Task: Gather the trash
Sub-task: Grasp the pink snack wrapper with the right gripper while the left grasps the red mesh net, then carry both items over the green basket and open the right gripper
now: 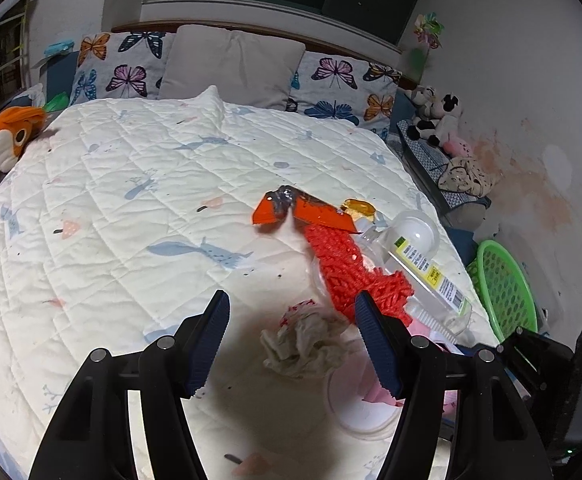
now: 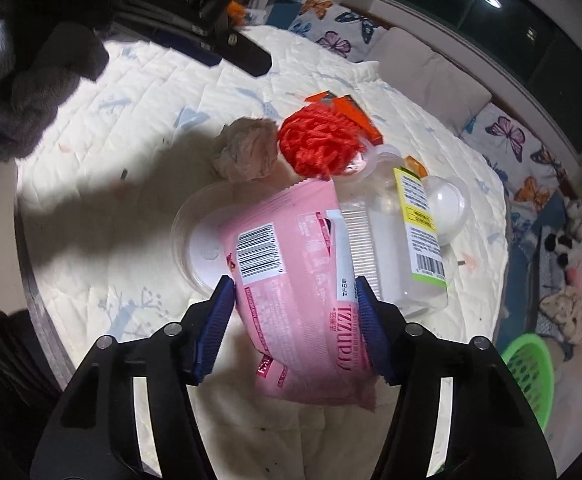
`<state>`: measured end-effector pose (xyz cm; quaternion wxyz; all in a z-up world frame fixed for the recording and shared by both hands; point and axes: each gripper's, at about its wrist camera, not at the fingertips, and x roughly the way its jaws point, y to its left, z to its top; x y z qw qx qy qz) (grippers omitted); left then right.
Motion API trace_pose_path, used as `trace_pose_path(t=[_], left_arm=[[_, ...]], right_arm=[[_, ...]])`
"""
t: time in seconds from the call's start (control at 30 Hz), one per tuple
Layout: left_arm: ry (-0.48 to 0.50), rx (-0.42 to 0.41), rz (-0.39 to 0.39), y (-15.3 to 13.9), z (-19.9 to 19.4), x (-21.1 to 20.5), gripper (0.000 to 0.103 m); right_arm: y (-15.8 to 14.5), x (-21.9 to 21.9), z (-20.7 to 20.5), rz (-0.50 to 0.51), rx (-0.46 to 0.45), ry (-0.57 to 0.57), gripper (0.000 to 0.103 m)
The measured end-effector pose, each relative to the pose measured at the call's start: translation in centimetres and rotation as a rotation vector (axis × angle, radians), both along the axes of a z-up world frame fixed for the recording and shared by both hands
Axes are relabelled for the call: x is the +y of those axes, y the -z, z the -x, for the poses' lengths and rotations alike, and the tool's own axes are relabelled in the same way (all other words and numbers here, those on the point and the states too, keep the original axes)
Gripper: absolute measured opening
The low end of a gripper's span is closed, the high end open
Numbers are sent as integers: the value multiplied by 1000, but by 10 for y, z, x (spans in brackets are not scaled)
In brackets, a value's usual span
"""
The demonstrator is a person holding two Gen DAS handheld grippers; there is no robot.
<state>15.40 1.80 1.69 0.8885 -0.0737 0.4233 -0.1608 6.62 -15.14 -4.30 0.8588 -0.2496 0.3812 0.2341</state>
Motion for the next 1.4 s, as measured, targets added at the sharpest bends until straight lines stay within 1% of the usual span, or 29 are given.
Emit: trace_pose_path(t=[0.03,0.1,0.13,0.3,0.5,0.67,0.73,0.77,0.83,0.87,0.9,0.93,1.13,1.23,1.4], left_arm=[[5,1,1,0,-2,-2,63],[17,8,5,-2,-8,-9,63],[20,11,9,-2,-11,-11,63],[51,47,30,0,-30,-31,63],[73,109,10,18,-50,-48,63],[90,155,39,31,-57,-50,63],[104,167,57,34,-58,-51,57],[109,172,66,35,-59,-51,56],[123,177,83,37,-59,-51,47],[131,176,89,37,-58,-52,45],[135,174,91,37,-57,-53,41],[139,170,93,37,-56,-54,34],[139,140,97,31,-46,-51,17],[143,114,102,22,-39,-50,14],[166,57,110,-3,-24,-52,14]], right_arm=[[-3,-4,0,-24,0,14,57],[-9,-10,0,-65,4,34,51],[-12,-14,0,-90,9,44,50],[-22,-28,2,-159,20,77,50],[-33,-49,9,-237,19,132,50],[-42,-72,11,-296,9,197,50],[-44,-81,10,-316,7,224,50],[-45,-85,9,-323,5,236,50],[-46,-92,8,-335,3,255,50],[-46,-96,8,-347,3,270,50],[-46,-99,8,-356,4,279,50],[-46,-102,8,-363,4,289,50],[-48,-116,10,-396,-1,337,50],[-51,-127,13,-421,-9,371,50],[-55,-145,18,-443,-25,420,50]])
